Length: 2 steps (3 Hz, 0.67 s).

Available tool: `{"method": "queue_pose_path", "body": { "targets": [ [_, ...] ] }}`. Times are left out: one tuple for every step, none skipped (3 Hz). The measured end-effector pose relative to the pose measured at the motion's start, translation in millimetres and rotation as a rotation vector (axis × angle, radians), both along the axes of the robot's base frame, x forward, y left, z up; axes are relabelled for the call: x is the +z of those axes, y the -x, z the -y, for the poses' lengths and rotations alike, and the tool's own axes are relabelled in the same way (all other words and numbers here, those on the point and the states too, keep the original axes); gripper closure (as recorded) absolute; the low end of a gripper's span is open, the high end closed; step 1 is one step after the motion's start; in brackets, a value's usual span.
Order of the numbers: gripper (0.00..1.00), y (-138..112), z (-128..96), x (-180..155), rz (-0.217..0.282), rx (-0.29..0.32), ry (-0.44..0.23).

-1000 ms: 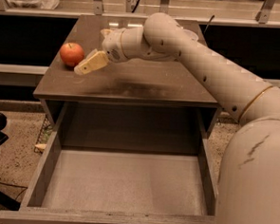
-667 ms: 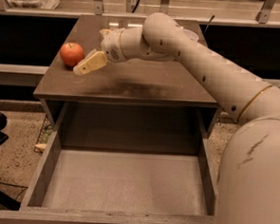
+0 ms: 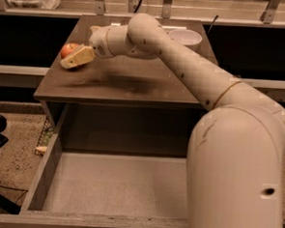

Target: Place apple into top drawer

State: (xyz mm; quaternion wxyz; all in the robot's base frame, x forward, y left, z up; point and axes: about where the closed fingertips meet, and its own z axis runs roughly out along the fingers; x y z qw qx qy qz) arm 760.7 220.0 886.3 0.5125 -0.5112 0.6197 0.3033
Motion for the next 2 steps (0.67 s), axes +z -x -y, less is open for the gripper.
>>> {"method": "queue_pose_path", "body": {
  "targets": [
    [0.00, -17, -23, -7, -0.029, -0.005, -0.016],
    [0.00, -18, -21, -28, -0.070, -0.027, -0.022]
  ]
}}
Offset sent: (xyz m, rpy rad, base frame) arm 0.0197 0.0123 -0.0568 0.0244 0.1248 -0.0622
